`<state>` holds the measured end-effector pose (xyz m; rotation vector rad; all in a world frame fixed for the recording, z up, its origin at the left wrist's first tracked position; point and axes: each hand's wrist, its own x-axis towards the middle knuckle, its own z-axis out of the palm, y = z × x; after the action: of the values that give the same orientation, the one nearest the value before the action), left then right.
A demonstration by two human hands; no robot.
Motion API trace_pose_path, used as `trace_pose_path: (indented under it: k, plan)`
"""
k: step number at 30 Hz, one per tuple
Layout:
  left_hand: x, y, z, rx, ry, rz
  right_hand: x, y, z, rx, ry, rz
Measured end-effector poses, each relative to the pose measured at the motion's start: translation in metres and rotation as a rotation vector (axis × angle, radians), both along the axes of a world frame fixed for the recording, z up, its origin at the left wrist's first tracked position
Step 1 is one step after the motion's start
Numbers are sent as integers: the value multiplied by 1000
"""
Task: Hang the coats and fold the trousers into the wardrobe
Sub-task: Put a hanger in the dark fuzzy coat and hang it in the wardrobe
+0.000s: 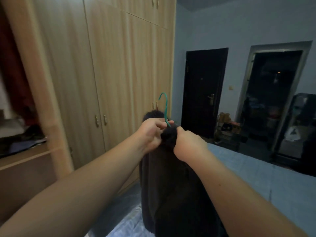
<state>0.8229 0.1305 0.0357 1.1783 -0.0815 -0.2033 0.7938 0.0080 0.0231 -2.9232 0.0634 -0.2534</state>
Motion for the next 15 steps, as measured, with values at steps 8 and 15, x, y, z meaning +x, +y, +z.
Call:
trace_pose_path:
  k: [8,15]
  plan:
    - [-54,105,6,-15,-78,102,-29,77,5,-10,-140,257]
    - [-123,222,6,-52,-86,229,-79,200,17,-77,-237,387]
